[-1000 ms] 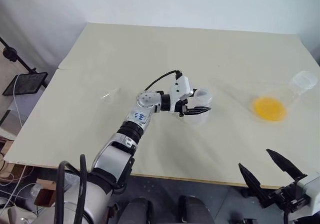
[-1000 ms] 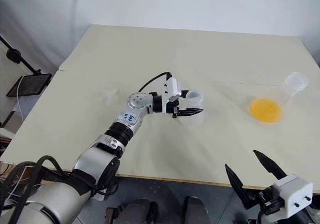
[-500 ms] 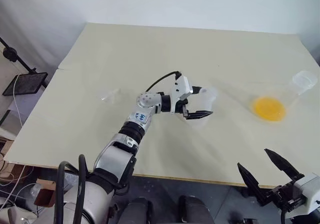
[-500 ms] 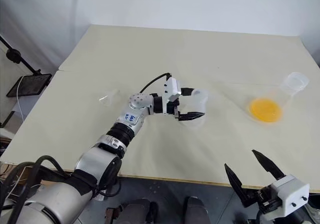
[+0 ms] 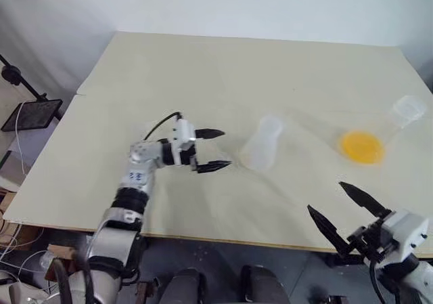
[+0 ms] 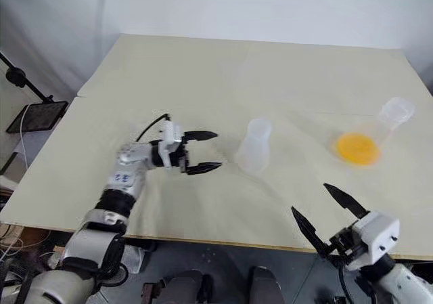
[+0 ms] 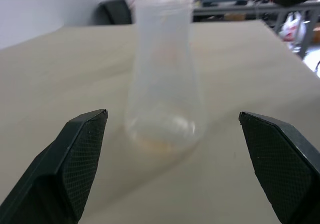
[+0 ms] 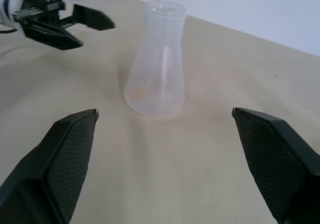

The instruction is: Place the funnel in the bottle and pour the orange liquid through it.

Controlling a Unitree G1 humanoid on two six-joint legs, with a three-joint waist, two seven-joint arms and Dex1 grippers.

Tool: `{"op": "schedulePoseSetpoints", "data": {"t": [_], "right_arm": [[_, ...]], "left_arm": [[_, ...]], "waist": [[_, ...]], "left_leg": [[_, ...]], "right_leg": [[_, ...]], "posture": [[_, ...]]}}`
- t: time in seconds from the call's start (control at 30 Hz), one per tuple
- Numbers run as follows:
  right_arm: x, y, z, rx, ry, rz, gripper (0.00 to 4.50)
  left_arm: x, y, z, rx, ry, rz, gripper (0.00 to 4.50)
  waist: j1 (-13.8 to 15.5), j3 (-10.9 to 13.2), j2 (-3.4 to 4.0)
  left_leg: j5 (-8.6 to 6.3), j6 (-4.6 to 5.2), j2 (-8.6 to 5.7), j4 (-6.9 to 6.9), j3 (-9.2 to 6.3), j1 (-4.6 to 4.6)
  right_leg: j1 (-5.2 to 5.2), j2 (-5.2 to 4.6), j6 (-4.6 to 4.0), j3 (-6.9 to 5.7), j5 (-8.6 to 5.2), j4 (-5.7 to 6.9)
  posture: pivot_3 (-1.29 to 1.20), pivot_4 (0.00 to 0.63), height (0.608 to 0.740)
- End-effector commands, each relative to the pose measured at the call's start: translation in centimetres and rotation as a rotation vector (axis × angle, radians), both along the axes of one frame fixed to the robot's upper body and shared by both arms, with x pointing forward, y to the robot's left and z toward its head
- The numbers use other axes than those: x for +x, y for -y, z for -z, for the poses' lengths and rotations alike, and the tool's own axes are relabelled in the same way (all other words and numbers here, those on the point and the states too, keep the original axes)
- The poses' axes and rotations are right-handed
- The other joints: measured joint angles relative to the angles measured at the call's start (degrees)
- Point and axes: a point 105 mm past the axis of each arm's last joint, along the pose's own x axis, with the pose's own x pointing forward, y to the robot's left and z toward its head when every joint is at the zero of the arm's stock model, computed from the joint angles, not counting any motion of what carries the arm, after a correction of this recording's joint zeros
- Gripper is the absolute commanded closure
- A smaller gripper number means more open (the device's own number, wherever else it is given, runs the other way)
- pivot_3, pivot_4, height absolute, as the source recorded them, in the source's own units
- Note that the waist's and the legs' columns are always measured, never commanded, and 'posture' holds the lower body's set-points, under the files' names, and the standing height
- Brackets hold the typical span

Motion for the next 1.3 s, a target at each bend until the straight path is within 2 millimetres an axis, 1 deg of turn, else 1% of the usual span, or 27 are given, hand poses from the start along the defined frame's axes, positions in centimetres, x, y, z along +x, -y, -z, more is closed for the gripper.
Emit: {"op": "schedulePoseSetpoints", "data": {"t": [0.03, 0.1, 0.17, 0.3, 0.37, 0.5, 0.57, 0.73, 0.87, 0.93, 1.07, 1.13, 1.23, 1.3], "right_arm": [[0.4, -0.2, -0.4, 0.006, 0.008, -0.040, 0.00], [1.1, -0.9, -1.0, 0.008, 0.022, -0.097, 0.00], [1.4, -1.4, -1.6, 0.016, 0.033, -0.136, 0.00], [2.2, -3.1, -2.5, 0.045, 0.028, -0.236, 0.00], [2.5, -3.8, -2.7, 0.044, 0.022, -0.278, 0.00], [3.0, -4.4, -2.9, 0.047, 0.026, -0.313, 0.00], [3.4, -4.8, -3.1, 0.047, 0.034, -0.334, 0.00], [3.8, -5.3, -3.3, 0.042, 0.040, -0.371, 0.00], [3.9, -5.3, -3.2, 0.038, 0.034, -0.382, 0.00], [4.0, -5.3, -3.2, 0.038, 0.030, -0.383, 0.00], [4.0, -5.2, -3.0, 0.037, 0.024, -0.380, 0.00], [4.1, -5.1, -3.0, 0.036, 0.022, -0.376, 0.00], [4.2, -5.0, -2.9, 0.030, 0.022, -0.366, 0.00], [4.2, -5.0, -2.9, 0.027, 0.023, -0.360, 0.00]], "left_arm": [[-0.9, -1.4, -0.5, -0.014, 0.038, -0.019, 0.02], [-2.1, -3.9, -0.1, -0.036, 0.016, -0.086, 0.02], [-3.0, -5.8, 0.0, -0.065, -0.003, -0.168, 0.02], [-4.6, -11.2, -0.3, -0.173, -0.022, -0.467, 0.02], [-5.7, -13.3, 0.0, -0.197, -0.030, -0.587, 0.02], [-7.6, -15.9, 0.8, -0.212, -0.049, -0.749, 0.02], [-8.8, -17.8, 1.4, -0.217, -0.061, -0.843, 0.02], [-11.2, -21.0, 2.5, -0.165, -0.081, -0.983, 0.02], [-11.9, -22.0, 2.3, -0.129, -0.073, -1.016, 0.02], [-11.9, -22.4, 1.8, -0.127, -0.058, -1.027, 0.02], [-11.6, -22.9, 1.6, -0.116, -0.058, -1.059, 0.02], [-11.0, -22.2, 1.1, -0.148, -0.061, -1.036, 0.02], [-8.4, -19.1, 0.4, -0.155, -0.096, -0.938, 0.02], [-6.8, -17.6, 0.0, -0.139, -0.099, -0.905, 0.02]], "waist": [[0.10, 0.00, 0.00], [-0.23, 0.00, 0.01], [-0.56, 0.00, 0.01], [-0.72, 0.00, 0.01], [-0.98, -0.01, 0.01], [-0.43, -0.01, 0.02], [-0.29, -0.01, 0.02], [-0.17, -0.01, 0.02], [-0.05, -0.01, 0.02], [-0.12, -0.01, 0.02], [-0.28, -0.01, 0.02], [-0.29, -0.01, 0.02], [0.09, -0.01, 0.02], [0.20, -0.01, 0.03]], "left_leg": [[0.00, 0.00, -0.02, 0.02, -0.08, -0.02], [0.00, 0.01, -0.08, 0.04, -0.17, -0.05], [-0.02, 0.00, -0.04, 0.03, -0.17, -0.03], [0.00, -0.06, 0.08, 0.06, -0.29, -0.03], [-0.01, -0.08, 0.10, 0.05, -0.32, 0.03], [-0.04, -0.11, 0.09, 0.05, -0.44, 0.06], [-0.05, -0.10, 0.08, 0.06, -0.53, 0.07], [-0.11, -0.13, 0.09, 0.05, -0.61, 0.13], [-0.13, -0.12, 0.09, 0.04, -0.65, 0.13], [-0.13, -0.12, 0.09, 0.04, -0.66, 0.14], [-0.14, -0.13, 0.10, -0.01, -0.66, 0.15], [-0.14, -0.13, 0.10, -0.04, -0.66, 0.16], [-0.14, -0.13, 0.10, -0.04, -0.68, 0.17], [-0.13, -0.12, 0.03, -0.04, -0.83, 0.18]], "right_leg": [[0.03, 0.00, 0.00, 0.00, 0.00, 0.00], [0.05, -0.02, 0.00, 0.05, 0.00, 0.01], [0.05, -0.12, 0.00, 0.18, 0.00, 0.00], [0.09, -0.13, -0.01, 0.16, 0.00, -0.01], [0.15, -0.13, -0.02, 0.17, -0.01, -0.03], [0.26, -0.14, -0.02, 0.15, -0.01, -0.10], [0.41, -0.13, -0.02, 0.11, -0.01, -0.31], [0.49, -0.13, -0.05, 0.06, -0.02, -0.38], [0.51, -0.14, -0.06, 0.05, -0.03, -0.42], [0.53, -0.14, -0.07, 0.05, -0.03, -0.48], [0.53, -0.14, -0.08, 0.05, -0.03, -0.47], [0.53, -0.14, -0.08, 0.04, -0.03, -0.47], [0.56, -0.14, -0.08, 0.02, -0.03, -0.45], [0.66, -0.15, -0.08, 0.01, -0.03, -0.46]], "posture": [[0.00, 0.150, 0.740], [0.00, 0.150, 0.740], [0.00, 0.150, 0.740], [0.00, 0.150, 0.740], [0.00, 0.150, 0.740], [0.00, 0.150, 0.740], [0.00, 0.150, 0.740], [0.00, 0.150, 0.740], [0.00, 0.150, 0.740], [0.00, 0.150, 0.740], [0.00, 0.150, 0.740], [0.00, 0.150, 0.740], [0.00, 0.150, 0.740], [0.00, 0.150, 0.740]]}}
